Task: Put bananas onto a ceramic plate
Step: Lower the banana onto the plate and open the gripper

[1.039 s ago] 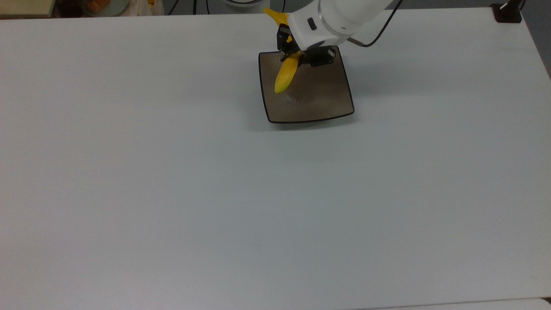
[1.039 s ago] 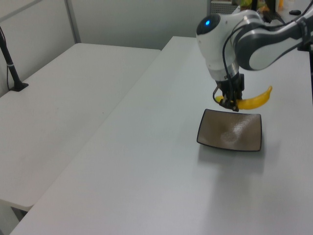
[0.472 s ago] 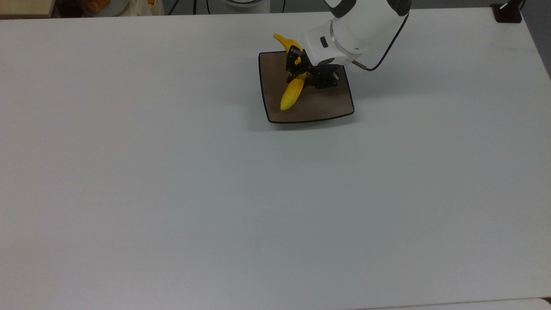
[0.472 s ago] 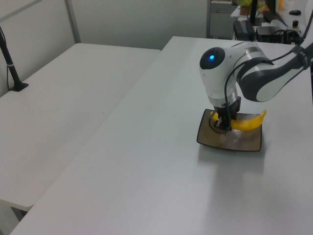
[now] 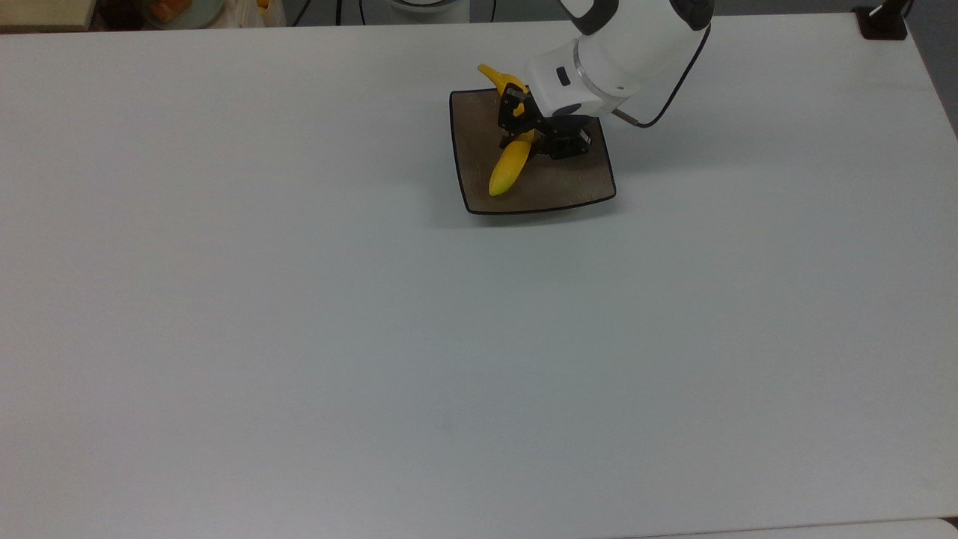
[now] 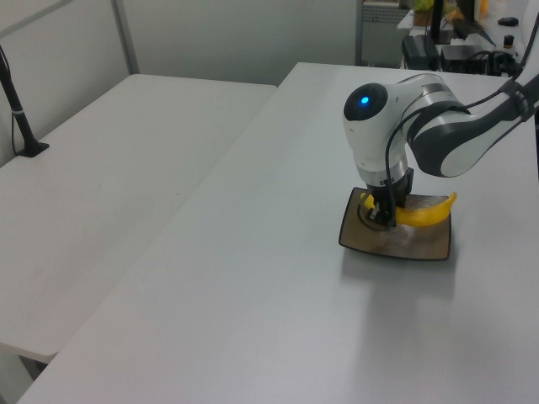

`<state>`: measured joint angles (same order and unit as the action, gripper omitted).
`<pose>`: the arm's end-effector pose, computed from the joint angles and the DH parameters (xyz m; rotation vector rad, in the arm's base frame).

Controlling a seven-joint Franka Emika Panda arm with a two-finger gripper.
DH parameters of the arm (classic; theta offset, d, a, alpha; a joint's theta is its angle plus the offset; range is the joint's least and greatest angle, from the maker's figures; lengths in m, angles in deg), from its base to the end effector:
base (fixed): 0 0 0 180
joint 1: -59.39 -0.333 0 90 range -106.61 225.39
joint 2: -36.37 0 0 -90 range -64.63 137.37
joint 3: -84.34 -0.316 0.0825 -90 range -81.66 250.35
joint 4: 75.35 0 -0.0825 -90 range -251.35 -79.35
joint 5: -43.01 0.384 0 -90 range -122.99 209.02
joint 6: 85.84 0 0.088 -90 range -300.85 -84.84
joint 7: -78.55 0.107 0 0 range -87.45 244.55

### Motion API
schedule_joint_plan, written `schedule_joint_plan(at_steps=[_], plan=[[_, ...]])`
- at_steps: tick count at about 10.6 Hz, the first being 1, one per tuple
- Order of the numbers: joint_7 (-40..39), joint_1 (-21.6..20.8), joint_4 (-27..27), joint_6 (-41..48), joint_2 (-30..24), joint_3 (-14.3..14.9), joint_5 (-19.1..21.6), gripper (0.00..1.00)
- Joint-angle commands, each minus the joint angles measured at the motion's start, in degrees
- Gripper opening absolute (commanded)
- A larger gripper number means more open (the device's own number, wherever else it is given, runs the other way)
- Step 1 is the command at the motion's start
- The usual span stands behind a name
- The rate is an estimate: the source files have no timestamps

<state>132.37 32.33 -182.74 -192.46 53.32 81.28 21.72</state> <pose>0.5241 0.2699 0.3382 2.6787 -0.3373 -0.0158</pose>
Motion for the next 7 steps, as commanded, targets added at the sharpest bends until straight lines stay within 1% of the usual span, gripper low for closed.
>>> schedule_joint_plan(at_steps=[1,2,5,7], plan=[[1.2,0.16,-0.53,-1.32,-1.04,-0.28,-0.33,0.86],[1.28,0.25,-0.36,-1.31,-1.39,-0.28,-0.24,1.0],[0.67,1.74,2.54,-0.7,-3.58,-0.28,1.95,1.0],[-0.2,3.58,5.08,0.96,-6.21,-0.19,5.2,1.0]])
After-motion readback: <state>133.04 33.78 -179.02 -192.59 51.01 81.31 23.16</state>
